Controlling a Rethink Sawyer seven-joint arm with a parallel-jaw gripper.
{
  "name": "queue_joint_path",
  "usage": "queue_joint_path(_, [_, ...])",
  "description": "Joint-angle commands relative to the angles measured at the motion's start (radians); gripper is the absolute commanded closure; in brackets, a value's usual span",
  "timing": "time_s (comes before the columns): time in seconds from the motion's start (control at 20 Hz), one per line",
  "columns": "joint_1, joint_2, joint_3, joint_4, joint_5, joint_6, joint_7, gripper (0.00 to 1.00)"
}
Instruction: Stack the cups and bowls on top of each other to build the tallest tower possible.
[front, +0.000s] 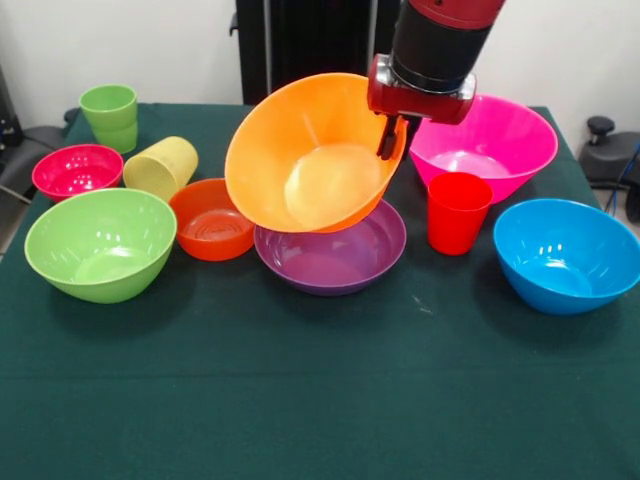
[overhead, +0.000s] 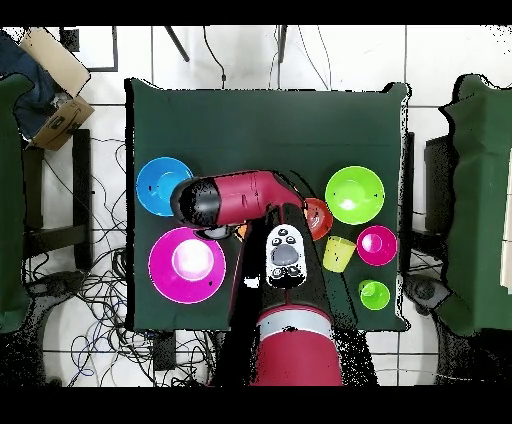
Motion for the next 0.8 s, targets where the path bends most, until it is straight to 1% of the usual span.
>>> queue_joint_path(0.05, [-0.02,0.011,0.02,-0.051,-0.004,0.061,0.027,1.0])
queue_joint_path(0.35, [-0.031,0.01,0.025,-0.045,-0.001,0.044,0.024,1.0])
queue_joint_path(0.8, [-0.041,0.009,0.029,-0.043,-0.002,0.043,0.019,1.0])
